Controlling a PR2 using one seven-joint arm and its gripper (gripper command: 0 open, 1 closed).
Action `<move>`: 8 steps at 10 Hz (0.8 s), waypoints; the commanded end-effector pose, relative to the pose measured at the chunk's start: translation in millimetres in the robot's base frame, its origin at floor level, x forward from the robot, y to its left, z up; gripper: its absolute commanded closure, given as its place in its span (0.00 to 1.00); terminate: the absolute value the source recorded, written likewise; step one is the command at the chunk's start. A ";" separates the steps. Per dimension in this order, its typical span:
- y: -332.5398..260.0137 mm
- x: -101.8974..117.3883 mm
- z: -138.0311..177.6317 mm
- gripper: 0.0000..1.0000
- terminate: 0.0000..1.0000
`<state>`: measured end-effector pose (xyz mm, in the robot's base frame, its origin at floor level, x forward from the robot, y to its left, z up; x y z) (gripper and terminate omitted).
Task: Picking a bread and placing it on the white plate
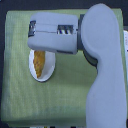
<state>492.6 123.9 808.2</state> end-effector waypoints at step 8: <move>-13.0 34.5 69.1 0.00 0.00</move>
<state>498.0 123.6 813.1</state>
